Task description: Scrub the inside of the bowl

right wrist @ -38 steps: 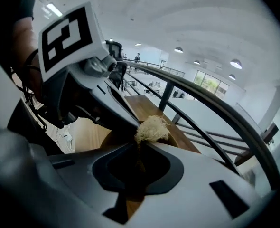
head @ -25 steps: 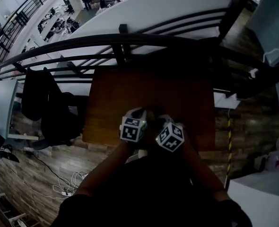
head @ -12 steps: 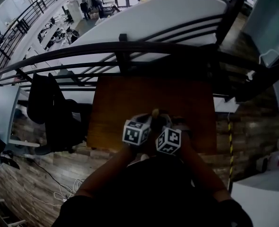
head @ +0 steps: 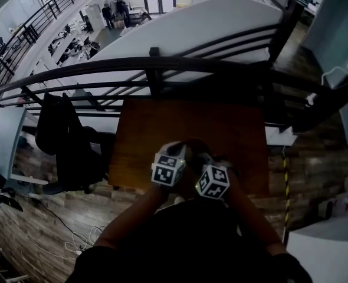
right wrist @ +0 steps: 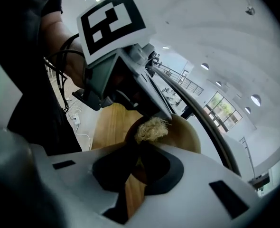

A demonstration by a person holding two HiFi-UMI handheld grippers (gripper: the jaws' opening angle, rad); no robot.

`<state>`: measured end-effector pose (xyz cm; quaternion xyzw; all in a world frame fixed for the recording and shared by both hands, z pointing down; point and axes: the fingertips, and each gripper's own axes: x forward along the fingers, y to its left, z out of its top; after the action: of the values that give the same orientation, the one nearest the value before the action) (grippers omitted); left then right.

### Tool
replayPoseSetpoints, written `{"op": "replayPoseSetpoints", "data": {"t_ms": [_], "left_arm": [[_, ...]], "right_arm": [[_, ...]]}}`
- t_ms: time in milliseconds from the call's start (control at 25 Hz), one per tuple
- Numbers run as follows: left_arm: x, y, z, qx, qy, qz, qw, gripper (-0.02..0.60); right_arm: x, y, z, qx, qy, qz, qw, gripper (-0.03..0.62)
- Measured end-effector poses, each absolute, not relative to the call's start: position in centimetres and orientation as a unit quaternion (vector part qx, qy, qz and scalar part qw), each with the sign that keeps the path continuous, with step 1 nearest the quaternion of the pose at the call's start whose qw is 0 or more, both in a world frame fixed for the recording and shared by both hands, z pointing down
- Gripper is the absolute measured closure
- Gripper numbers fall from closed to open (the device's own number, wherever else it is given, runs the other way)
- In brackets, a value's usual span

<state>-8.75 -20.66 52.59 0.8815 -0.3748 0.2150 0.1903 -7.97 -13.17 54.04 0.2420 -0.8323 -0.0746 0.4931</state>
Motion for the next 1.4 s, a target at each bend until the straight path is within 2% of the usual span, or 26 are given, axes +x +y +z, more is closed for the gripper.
{"op": "replayPoseSetpoints", "data": {"t_ms": [360,520,1080,1400], "left_arm": [[-7.7,-19.3,52.2,0.885,-0.363,0.204,0.21,0.572],[-7.2,-19.0,50.2,0.891,-0.356,0.189,0.21,0.57],[-9.8,-21.4,49.6,0.884,-0.394,0.163,0.193,0.572],[-10.9,-21.5,50.5,0.874,-0.409,0.178,0.191,0.572]], "right_arm": [[-4.1,-16.6,50.7,0.354,-0.788,-0.133,0.487,0.559],[-6.4,-16.6,50.6,0.335,-0.795,-0.16,0.481,0.557],[-9.7,-13.6,50.9,0.241,-0.86,-0.078,0.443,0.559],[-6.7,-14.4,49.9,0.264,-0.825,-0.109,0.488,0.559]]}}
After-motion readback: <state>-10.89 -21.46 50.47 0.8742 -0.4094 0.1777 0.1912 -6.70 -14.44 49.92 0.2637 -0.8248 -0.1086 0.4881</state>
